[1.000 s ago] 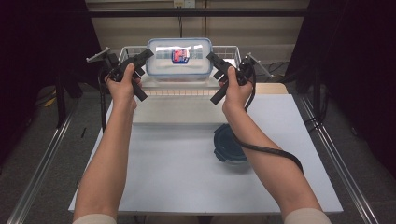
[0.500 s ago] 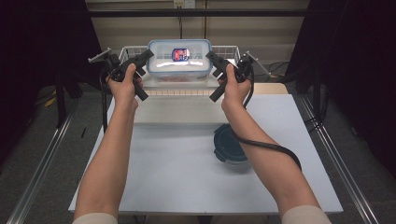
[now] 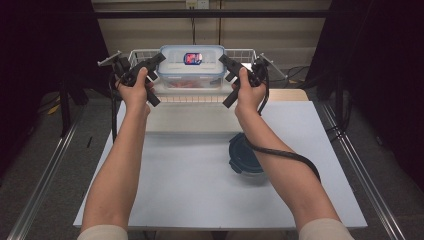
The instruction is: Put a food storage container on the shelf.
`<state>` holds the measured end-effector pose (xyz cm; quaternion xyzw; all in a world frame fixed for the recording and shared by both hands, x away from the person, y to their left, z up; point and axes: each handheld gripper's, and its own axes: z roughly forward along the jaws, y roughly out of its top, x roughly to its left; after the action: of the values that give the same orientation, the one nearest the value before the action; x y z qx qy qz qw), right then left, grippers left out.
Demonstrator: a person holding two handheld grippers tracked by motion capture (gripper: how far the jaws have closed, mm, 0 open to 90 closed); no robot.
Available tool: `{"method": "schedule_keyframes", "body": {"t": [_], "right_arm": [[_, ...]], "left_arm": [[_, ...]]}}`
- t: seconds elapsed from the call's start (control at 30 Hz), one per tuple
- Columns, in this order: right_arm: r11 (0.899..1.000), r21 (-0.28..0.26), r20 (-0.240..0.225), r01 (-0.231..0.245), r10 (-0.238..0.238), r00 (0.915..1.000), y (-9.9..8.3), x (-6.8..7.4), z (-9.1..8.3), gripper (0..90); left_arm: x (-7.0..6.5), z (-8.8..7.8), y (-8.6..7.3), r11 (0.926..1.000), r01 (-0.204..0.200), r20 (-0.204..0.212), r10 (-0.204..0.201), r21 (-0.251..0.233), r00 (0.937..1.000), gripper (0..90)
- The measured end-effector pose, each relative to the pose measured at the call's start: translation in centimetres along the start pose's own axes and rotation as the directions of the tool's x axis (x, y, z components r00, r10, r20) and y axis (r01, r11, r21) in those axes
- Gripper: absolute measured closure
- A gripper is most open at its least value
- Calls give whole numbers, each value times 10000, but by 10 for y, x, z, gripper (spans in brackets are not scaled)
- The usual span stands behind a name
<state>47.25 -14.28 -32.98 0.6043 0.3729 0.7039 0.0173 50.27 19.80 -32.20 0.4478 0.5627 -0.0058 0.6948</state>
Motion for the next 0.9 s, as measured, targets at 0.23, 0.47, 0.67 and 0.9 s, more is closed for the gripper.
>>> {"method": "schedule_keyframes", "body": {"t": [0.23,0.47,0.67,0.9], "right_arm": [[9988,143,125,458,-460,9989,-1,-2,2,518],[9961,147,88,865,-867,9962,-2,1,-3,489],[9941,252,-16,1052,-1052,9945,-3,3,-15,499],[9937,280,-147,1084,-1080,9940,-6,5,-30,576]], "left_arm": [[0,0,-1,9980,-626,-259,627,66,9977,486],[-7,-8,-1,9920,-1244,-359,1251,201,9915,435],[-12,-18,-3,9879,-1541,-425,1546,156,9871,409],[-13,-33,-8,9892,-1464,-212,1466,109,9890,427]]}}
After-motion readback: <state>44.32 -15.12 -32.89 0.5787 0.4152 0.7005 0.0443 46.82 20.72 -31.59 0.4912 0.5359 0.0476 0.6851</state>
